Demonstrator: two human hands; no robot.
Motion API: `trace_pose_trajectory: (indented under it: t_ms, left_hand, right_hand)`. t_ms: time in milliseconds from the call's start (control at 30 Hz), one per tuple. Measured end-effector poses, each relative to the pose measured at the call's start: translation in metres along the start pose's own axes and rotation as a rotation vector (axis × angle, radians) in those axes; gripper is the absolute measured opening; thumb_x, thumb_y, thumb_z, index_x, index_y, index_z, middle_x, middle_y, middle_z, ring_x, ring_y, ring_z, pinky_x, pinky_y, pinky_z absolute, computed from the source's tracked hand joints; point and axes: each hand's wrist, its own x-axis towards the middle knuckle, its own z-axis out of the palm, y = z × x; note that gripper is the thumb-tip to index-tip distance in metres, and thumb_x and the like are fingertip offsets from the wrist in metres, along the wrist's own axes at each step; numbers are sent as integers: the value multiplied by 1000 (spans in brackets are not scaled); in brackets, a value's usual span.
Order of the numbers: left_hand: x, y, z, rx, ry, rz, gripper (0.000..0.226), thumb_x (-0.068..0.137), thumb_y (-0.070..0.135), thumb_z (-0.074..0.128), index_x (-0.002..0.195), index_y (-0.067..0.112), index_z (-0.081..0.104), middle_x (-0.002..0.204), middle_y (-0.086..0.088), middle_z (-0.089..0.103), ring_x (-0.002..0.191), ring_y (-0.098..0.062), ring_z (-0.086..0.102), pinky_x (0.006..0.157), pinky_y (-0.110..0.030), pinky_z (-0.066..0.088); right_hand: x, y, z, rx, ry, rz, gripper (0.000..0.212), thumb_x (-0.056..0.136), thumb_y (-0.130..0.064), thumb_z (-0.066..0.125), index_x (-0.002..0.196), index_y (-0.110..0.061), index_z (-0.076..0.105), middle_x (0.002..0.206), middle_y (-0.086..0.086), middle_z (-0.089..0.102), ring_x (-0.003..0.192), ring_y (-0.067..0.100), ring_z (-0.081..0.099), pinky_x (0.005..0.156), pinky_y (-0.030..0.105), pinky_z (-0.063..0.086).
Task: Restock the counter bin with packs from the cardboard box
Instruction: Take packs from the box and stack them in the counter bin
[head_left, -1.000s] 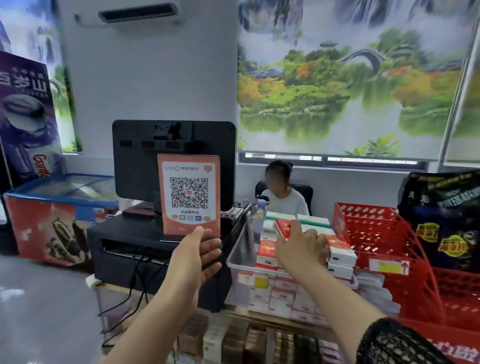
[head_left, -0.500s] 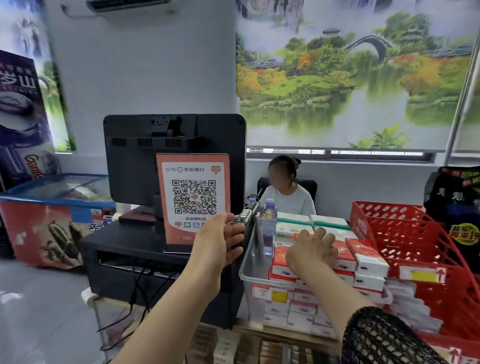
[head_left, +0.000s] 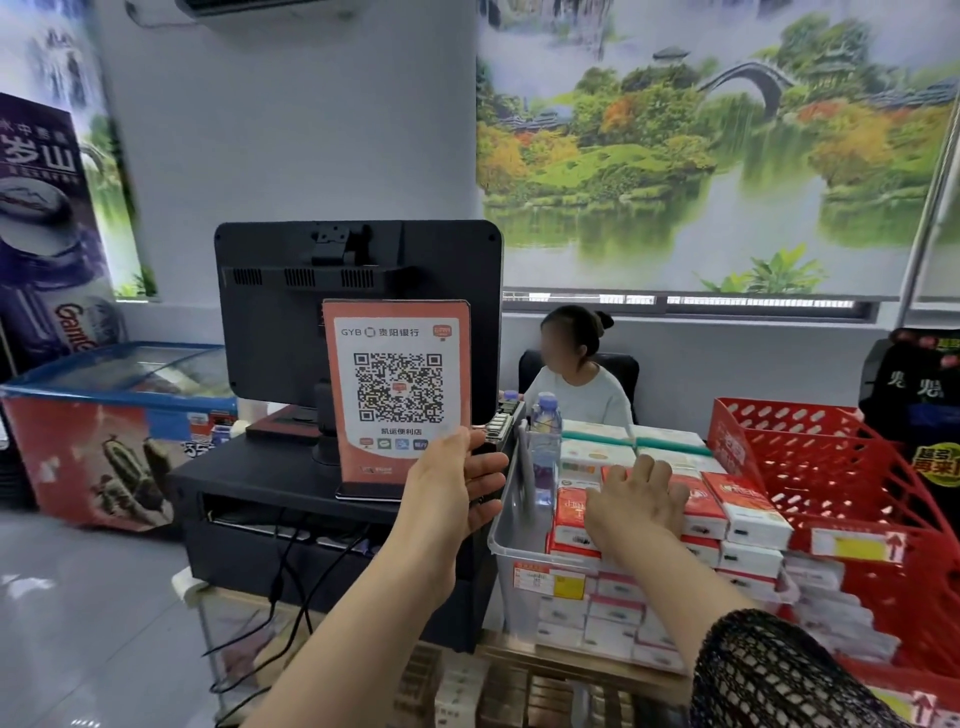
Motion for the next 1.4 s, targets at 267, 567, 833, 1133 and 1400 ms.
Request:
trace_pose_trajectory:
  t_ms: [267,567,833,1133,1400]
  left_hand:
    - [-1,-8,-12,9,42,8,26,99,31,43,109,18,63,96,-5,74,92,-20,67,71,-31,52]
    - [-19,-33,-40,-11,200,-33,24,100,29,42,108,17,61,99,-7,71,90,-20,65,70,-31,51]
    - [-61,-79,-85,5,364,-99,22,97,25,48,109,11,60,96,-11,69,81,-22,63,64,-30,50]
    - [-114,-214,-157,116,516,-293,16,98,26,48,94,15,59,94,-8,66,85,-21,62,79,-36,52]
    - [-133,-407,-217,163,562,-535,15,97,22,47,104,18,59,91,-5,65,82,-19,61,71,-32,50]
  right_hand:
    - [-9,-5,-12,88,153,-49,53,96,-49,28,135,-16,41,145,12,29,128,29,30,101,45,29]
    - [-87,-63,-26,910,314,-500,20,95,-27,47,112,-18,54,113,0,49,102,15,49,87,30,43]
    - [-158,-75,17,1108,-94,-559,23,96,-23,47,117,-16,54,112,2,57,99,15,54,87,29,44]
    - [-229,-78,147,1068,-485,-416,21,100,-28,38,116,-23,50,110,0,58,98,19,57,85,37,48]
    - [-308,-88,334,969,-730,-324,14,100,-31,40,111,-34,48,109,-9,58,98,10,59,70,17,44]
